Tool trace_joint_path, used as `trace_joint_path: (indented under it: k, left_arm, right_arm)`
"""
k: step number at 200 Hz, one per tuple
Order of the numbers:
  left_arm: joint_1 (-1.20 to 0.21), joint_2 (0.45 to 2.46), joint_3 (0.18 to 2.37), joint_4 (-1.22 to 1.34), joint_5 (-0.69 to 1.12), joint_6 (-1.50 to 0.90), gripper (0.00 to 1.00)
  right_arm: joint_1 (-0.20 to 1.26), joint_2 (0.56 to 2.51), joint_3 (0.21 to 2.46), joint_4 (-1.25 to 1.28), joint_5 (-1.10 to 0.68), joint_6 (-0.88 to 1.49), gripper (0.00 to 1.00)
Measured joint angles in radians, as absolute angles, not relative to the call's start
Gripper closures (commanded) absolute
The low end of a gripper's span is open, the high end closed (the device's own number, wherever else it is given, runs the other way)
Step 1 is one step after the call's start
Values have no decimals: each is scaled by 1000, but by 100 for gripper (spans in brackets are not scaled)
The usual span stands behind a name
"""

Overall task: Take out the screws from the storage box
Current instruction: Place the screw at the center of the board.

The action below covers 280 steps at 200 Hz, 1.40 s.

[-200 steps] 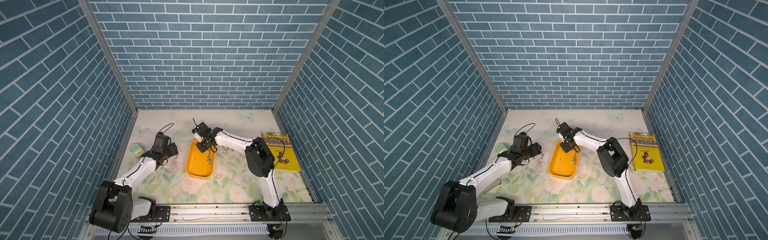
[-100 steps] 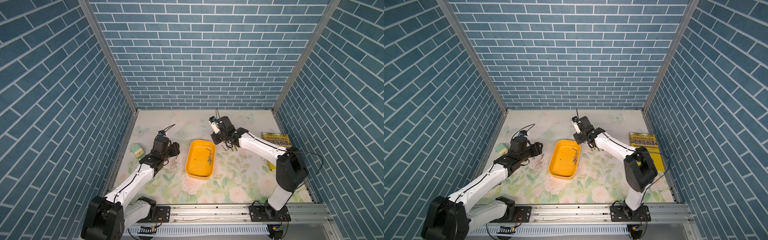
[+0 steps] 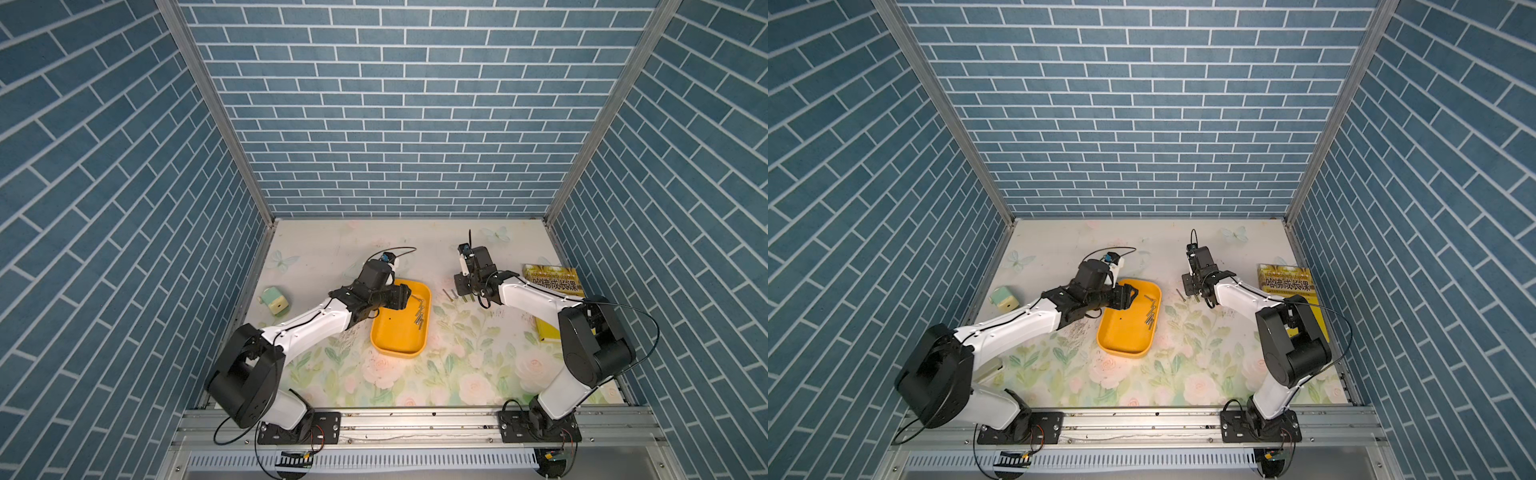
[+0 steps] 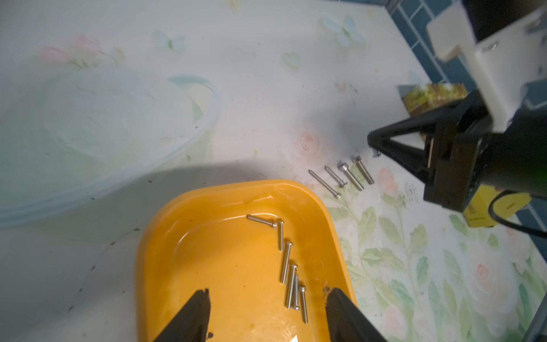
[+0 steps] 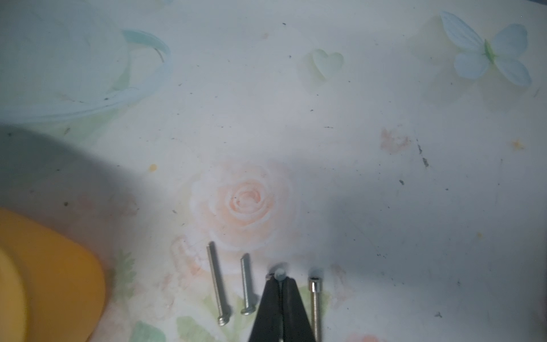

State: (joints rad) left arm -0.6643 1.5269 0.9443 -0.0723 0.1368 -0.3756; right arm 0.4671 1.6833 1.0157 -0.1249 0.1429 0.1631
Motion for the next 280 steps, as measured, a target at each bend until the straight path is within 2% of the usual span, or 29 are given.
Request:
trace_joint_path:
  k: [47, 146, 226, 280]
  left_arm:
    - [-717, 1695, 1081, -149, 124, -331, 36]
    - [-719, 1794, 1148, -242, 67, -301, 37]
    - [-745, 1879, 1203, -322, 20, -287, 40]
    - [-754, 1907, 1223, -351, 11, -275, 38]
  right_arm:
    - [403, 1686, 991, -111, 155, 204, 100]
    - [367, 1724, 886, -67, 150, 277, 100]
    - [367, 1691, 855, -39, 137, 284, 82]
    - [367, 1677, 851, -19, 137, 284, 79]
